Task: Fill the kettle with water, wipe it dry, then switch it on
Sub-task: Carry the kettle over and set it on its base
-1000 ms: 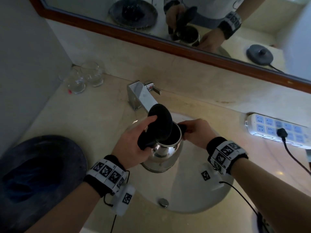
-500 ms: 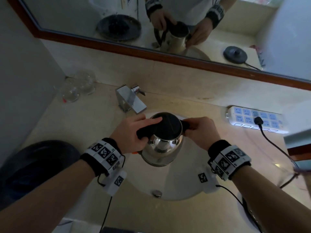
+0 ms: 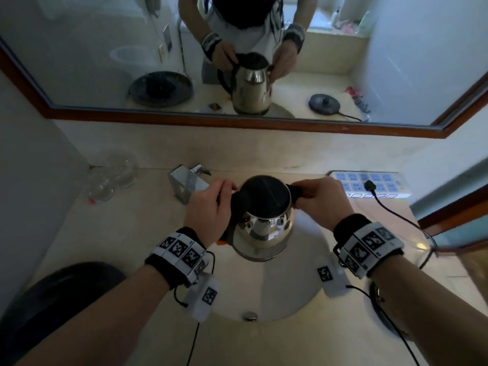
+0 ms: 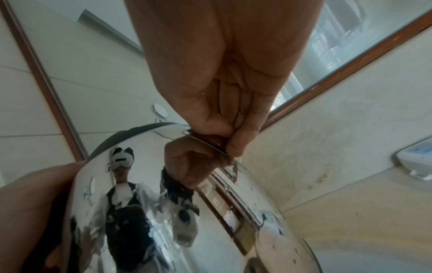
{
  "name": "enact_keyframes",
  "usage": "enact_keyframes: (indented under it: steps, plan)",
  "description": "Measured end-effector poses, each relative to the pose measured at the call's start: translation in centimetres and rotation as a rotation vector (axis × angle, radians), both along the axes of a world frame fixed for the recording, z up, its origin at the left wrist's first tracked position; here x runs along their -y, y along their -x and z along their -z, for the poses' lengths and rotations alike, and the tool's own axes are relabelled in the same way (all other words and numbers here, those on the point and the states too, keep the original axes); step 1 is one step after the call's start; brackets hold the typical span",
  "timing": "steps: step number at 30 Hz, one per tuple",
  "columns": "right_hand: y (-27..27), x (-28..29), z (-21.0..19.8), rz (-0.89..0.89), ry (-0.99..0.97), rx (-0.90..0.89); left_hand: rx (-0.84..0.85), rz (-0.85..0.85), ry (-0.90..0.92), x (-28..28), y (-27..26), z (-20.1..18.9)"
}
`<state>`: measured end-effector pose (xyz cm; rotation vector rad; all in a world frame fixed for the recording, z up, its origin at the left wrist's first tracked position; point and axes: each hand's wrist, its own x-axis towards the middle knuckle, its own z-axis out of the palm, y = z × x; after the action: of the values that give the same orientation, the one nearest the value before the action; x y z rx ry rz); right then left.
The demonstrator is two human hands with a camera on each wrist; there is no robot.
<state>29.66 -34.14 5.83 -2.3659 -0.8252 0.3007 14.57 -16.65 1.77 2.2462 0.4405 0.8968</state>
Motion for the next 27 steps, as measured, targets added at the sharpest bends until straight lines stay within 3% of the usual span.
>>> enact_keyframes:
  steps: [7,15,22,27]
  plan:
    - [0.5,5.6,-3.5,0.188,-0.027,0.058,-0.082,0.010,0.018,3.4,-5.0,-4.2]
    - [-0.7,14.0,-7.2,0.307,-0.010,0.129,0.016,0.136,0.091,11.0,-9.2,-6.7]
    - [-2.1,22.7,-7.2,0.386,-0.088,0.116,0.104,0.210,0.109,19.1,-12.4,-6.0]
    - [-2.9,29.1,-4.7,0.459,-0.086,0.057,0.072,0.262,0.131,25.2,-13.8,-3.5]
